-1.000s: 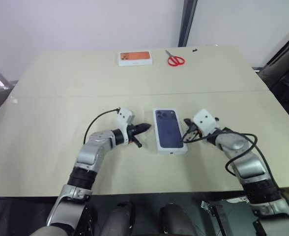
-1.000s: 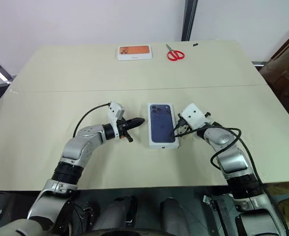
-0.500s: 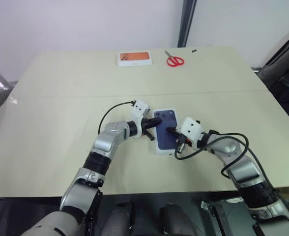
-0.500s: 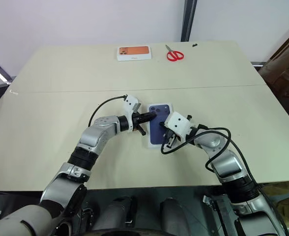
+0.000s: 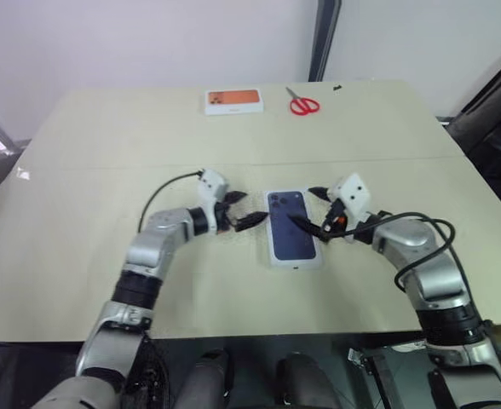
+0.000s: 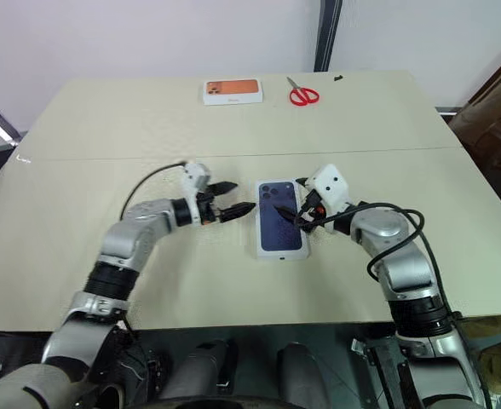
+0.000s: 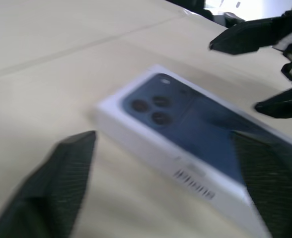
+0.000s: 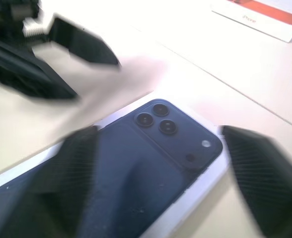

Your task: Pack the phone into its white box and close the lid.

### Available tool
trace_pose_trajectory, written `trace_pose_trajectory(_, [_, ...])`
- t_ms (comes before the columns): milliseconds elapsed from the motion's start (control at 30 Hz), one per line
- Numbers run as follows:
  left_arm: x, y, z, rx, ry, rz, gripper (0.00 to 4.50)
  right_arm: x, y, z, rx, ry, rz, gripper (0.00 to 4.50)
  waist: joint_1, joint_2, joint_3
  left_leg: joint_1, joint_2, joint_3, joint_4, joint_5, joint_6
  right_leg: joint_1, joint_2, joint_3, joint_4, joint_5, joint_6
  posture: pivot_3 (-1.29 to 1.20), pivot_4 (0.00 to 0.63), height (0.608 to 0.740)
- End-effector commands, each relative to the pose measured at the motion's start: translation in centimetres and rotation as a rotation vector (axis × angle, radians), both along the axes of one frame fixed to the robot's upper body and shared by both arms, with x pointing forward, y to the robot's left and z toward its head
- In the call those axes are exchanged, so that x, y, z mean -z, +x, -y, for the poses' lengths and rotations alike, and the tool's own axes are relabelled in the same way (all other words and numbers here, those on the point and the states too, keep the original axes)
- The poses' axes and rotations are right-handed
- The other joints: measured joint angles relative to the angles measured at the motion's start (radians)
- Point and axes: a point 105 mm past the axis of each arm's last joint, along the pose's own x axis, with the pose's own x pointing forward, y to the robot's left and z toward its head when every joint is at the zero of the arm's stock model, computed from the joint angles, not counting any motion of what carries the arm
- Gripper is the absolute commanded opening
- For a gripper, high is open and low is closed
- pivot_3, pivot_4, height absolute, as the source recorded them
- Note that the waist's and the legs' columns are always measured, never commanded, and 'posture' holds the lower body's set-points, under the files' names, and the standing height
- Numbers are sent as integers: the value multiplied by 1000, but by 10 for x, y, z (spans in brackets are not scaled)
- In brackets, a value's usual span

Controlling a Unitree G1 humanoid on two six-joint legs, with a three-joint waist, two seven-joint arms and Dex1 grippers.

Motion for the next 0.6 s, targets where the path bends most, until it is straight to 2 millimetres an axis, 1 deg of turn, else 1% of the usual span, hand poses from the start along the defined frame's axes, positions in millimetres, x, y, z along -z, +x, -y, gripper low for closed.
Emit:
trace_pose_trajectory(33, [-18, -9, -28, -19, -55, 58, 4500, -15, -16, 9, -40, 15, 57, 4451, 2, 0, 0, 0, 0, 0, 0, 0, 0, 0, 0, 0, 0, 0, 0, 0, 150, 734])
trace_pose_trajectory(100, [-21, -16, -47, -46, -76, 44, 4500, -18, -31, 20, -49, 60, 32, 4451, 5, 0, 0, 0, 0, 0, 0, 0, 1, 0, -1, 0, -1, 0, 0, 0, 150, 734])
trace_pose_trajectory(200, [-22, -30, -74, -95, -49, 69, 4500, -19, -48, 36, -40, 40, 45, 4451, 3, 0, 0, -1, 0, 0, 0, -3, 5, 0, -1, 0, -1, 0, 0, 0, 150, 734])
trace_pose_trajectory(267, [-19, -38, -91, -137, -30, 71, 4500, -18, -55, 45, -29, 9, 56, 4451, 3, 0, 0, 0, 0, -1, 0, -3, 5, 1, -1, 0, -1, 0, 0, 0, 150, 734])
trace_pose_trajectory(300, [-16, -41, -97, -151, -18, 64, 4500, -16, -56, 49, -21, -7, 59, 4451, 2, 0, 0, 0, 0, -1, 0, -3, 5, 1, -1, 0, -1, 0, 0, 0, 150, 734])
trace_pose_trajectory(367, [0, -50, -115, -183, 32, 34, 4500, -10, -60, 61, -4, -37, 43, 4451, 2, 1, 0, 1, 0, 0, -1, -3, 5, 1, -1, 0, -1, 0, 0, 0, 150, 734])
trace_pose_trajectory(433, [10, -60, -129, -204, 52, 1, 4500, -5, -64, 72, 13, -60, 32, 4451, 2, 1, 0, 1, 0, 0, -2, -4, 6, 1, -1, 0, -1, 0, 0, 0, 150, 734])
trace_pose_trajectory(533, [16, -68, -142, -228, 73, -10, 4500, -4, -64, 80, 34, -81, 42, 4451, 5, 1, 0, 1, 0, 0, -2, -4, 6, 2, -1, 0, -2, 0, 0, 0, 150, 734])
trace_pose_trajectory(600, [14, -73, -148, -235, 84, 11, 4500, -4, -63, 84, 42, -84, 45, 4451, 7, 1, 0, 1, 0, 0, -1, -4, 6, 2, -1, 0, -2, 0, 0, 0, 150, 734])
